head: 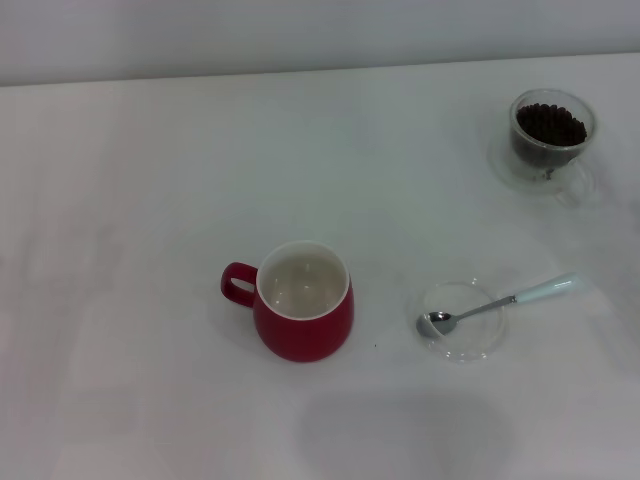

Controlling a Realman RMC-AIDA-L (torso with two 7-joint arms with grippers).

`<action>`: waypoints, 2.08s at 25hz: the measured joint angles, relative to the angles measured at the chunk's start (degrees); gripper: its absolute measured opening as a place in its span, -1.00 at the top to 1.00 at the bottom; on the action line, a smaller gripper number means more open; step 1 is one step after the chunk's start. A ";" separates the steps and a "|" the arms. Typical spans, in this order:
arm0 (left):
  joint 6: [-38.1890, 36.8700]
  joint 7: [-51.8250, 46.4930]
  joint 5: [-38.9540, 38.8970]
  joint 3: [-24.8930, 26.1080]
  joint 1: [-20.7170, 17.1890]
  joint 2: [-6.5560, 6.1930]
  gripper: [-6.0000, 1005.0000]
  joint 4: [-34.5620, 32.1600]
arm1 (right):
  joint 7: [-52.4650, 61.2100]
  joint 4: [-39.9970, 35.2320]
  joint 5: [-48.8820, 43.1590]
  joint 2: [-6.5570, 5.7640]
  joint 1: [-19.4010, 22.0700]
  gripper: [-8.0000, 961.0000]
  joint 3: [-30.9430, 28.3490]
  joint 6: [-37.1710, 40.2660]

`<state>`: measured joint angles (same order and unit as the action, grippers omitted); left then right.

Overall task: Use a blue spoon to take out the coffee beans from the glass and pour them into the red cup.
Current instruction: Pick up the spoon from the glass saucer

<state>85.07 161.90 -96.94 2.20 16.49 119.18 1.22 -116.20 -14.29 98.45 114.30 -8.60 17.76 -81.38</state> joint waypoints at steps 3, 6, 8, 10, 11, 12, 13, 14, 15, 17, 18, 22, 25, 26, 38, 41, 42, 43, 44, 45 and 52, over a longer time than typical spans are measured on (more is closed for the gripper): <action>-0.14 0.00 -0.08 0.00 0.21 0.00 -0.74 -0.09 | 10.46 -2.65 -5.07 -0.78 0.31 -0.77 0.00 1.26; -0.50 0.00 -0.45 0.00 0.58 0.00 -0.74 -0.14 | 16.82 -3.17 -9.30 -1.41 0.04 -0.77 0.00 1.16; -0.86 0.00 -0.52 0.00 0.71 0.00 -0.74 -0.16 | 19.80 -3.10 -10.72 -1.51 -0.12 -0.77 0.02 0.62; -0.94 0.00 -0.54 0.00 0.71 0.00 -0.74 -0.17 | 22.71 -2.80 -11.23 -1.53 -0.14 -0.77 0.47 0.26; -0.96 0.00 -0.55 0.00 0.72 0.00 -0.74 -0.17 | 24.55 -2.65 -11.27 -1.63 -0.11 -0.77 1.22 0.26; -0.99 0.00 -0.55 0.00 0.72 0.00 -0.74 -0.17 | 26.59 -2.57 -11.29 -1.76 -0.07 -0.77 2.14 0.25; -1.01 0.00 -0.55 0.00 0.71 0.00 -0.74 -0.17 | 28.21 -2.57 -11.30 -1.91 -0.04 -0.77 3.17 0.25; -1.02 0.00 -0.54 -0.01 0.67 0.00 -0.74 -0.17 | 29.90 -2.57 -11.31 -2.10 0.01 -0.77 4.26 0.21; -1.03 0.00 -0.54 0.00 0.63 0.00 -0.74 -0.17 | 31.95 -2.57 -11.32 -2.37 0.10 -0.77 6.16 0.19; -1.04 0.00 -0.53 0.00 0.57 0.00 -0.74 -0.17 | 32.60 -2.57 -11.32 -2.42 0.15 -0.76 6.91 0.21; -1.05 0.00 -0.53 -0.01 0.55 0.00 -0.74 -0.17 | 32.96 -2.57 -11.59 -2.30 0.28 -0.76 7.91 0.31; -1.03 0.00 -0.48 -0.02 0.49 0.00 -0.74 -0.17 | 33.37 -2.58 -12.49 -2.02 0.32 -0.76 8.25 0.42; -1.01 0.00 -0.45 -0.14 0.38 0.00 -0.74 -0.33 | 33.52 -2.40 -13.33 -1.73 0.26 -0.76 8.27 0.55; -1.01 0.00 -0.44 -0.16 0.36 0.00 -0.74 -0.48 | 33.54 -2.26 -13.65 -1.63 0.17 -0.76 8.30 0.56; -0.63 0.00 -0.26 -0.21 0.41 0.00 -0.74 -1.26 | 33.55 -2.11 -15.52 -1.09 -0.15 -0.76 8.65 0.18; -0.51 0.00 -0.26 -0.18 0.44 0.00 -0.74 -1.48 | 33.66 -2.13 -15.69 -1.04 -0.26 -0.76 8.95 -0.26; -0.49 0.00 -0.26 -0.16 0.44 0.00 -0.74 -1.50 | 33.67 -2.13 -15.77 -0.97 -0.28 -0.76 9.00 -0.45; -0.47 0.00 -0.26 -0.15 0.45 0.00 -0.74 -1.51 | 33.69 -2.14 -15.96 -0.93 -0.30 -0.75 9.05 -0.62; -0.45 0.00 -0.26 -0.14 0.45 0.00 -0.74 -1.51 | 33.71 -2.14 -16.18 -0.89 -0.33 -0.75 9.14 -0.70; -0.45 0.00 -0.26 -0.13 0.45 0.00 -0.74 -1.51 | 33.73 -2.14 -16.39 -0.89 -0.39 -0.75 9.30 -0.77; -0.34 0.00 -0.26 -0.25 0.25 0.00 -0.74 -1.50 | 33.80 -2.15 -16.81 -0.59 -0.54 -0.75 11.22 -1.09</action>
<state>84.73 161.89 -97.20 1.95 16.74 119.18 -0.28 -82.41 -16.44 81.63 113.71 -9.14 28.98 -82.48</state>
